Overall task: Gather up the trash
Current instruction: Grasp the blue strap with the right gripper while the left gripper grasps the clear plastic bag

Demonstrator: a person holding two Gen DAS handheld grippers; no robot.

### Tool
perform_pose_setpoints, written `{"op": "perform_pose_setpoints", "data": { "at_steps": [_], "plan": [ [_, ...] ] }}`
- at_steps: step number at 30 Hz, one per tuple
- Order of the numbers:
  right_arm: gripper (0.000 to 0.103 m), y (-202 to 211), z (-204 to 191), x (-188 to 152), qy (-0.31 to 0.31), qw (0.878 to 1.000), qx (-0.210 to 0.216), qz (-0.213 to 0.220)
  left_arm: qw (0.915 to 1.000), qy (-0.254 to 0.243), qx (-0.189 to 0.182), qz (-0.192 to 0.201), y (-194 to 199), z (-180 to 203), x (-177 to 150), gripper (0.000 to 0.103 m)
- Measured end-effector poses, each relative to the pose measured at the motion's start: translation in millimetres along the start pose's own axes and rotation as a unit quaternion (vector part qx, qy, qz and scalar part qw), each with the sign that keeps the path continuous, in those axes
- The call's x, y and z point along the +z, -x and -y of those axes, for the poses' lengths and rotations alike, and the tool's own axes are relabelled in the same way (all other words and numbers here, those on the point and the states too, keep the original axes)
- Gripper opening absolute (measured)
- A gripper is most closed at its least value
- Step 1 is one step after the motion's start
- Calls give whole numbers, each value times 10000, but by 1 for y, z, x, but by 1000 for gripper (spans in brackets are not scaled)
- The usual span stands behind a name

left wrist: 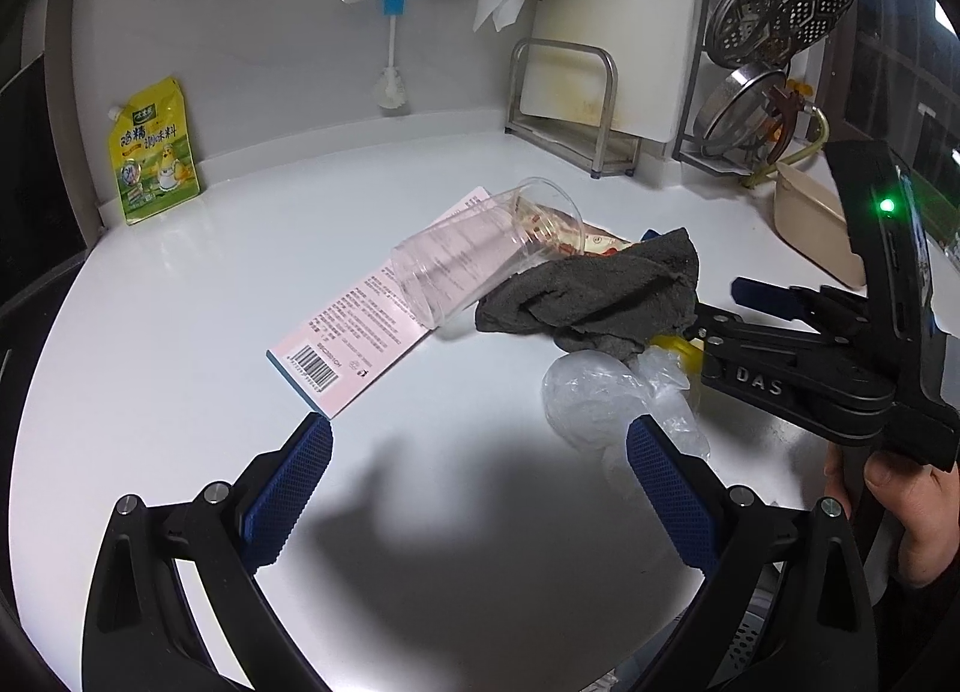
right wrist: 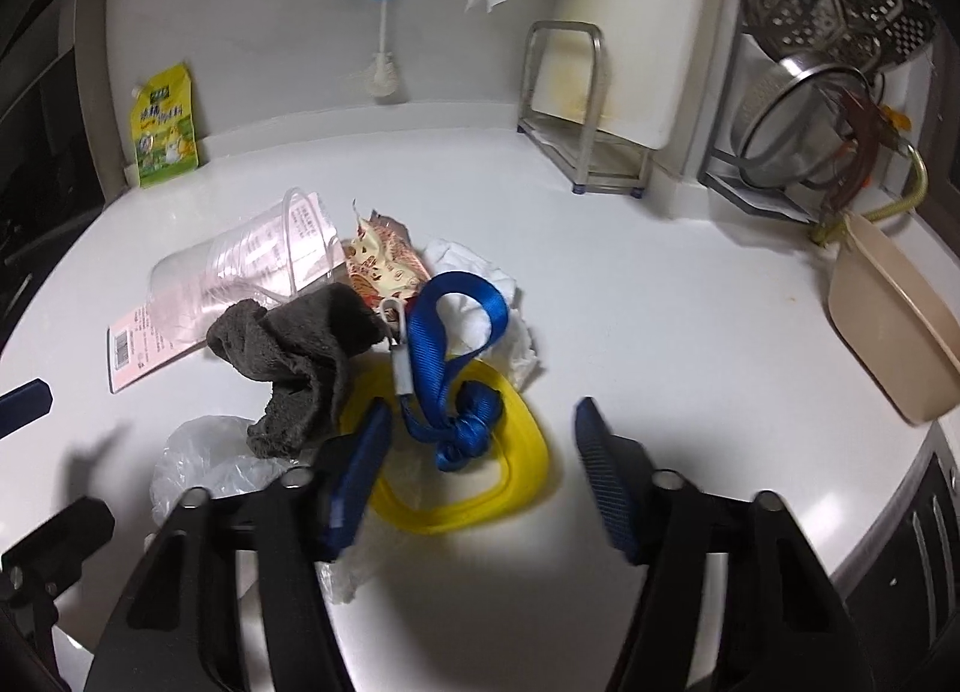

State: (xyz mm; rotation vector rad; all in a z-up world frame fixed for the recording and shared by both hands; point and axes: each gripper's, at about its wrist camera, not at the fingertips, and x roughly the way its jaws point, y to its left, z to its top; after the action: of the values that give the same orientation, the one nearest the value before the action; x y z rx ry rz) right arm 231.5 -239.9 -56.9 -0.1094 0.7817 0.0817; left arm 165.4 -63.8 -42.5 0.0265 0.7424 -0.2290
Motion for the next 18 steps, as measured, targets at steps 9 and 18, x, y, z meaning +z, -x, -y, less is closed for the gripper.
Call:
{"op": "perform_pose_setpoints", "data": {
  "at_steps": [9, 18],
  "plan": [
    [18, -3, -5, 2, 127, 9997, 223, -7, 10000, 36, 22, -10, -4, 7, 1, 97],
    [11, 9, 24, -1, -602, 9950, 779, 161, 10000, -42, 58, 14, -6, 20, 0, 97]
  ]
}}
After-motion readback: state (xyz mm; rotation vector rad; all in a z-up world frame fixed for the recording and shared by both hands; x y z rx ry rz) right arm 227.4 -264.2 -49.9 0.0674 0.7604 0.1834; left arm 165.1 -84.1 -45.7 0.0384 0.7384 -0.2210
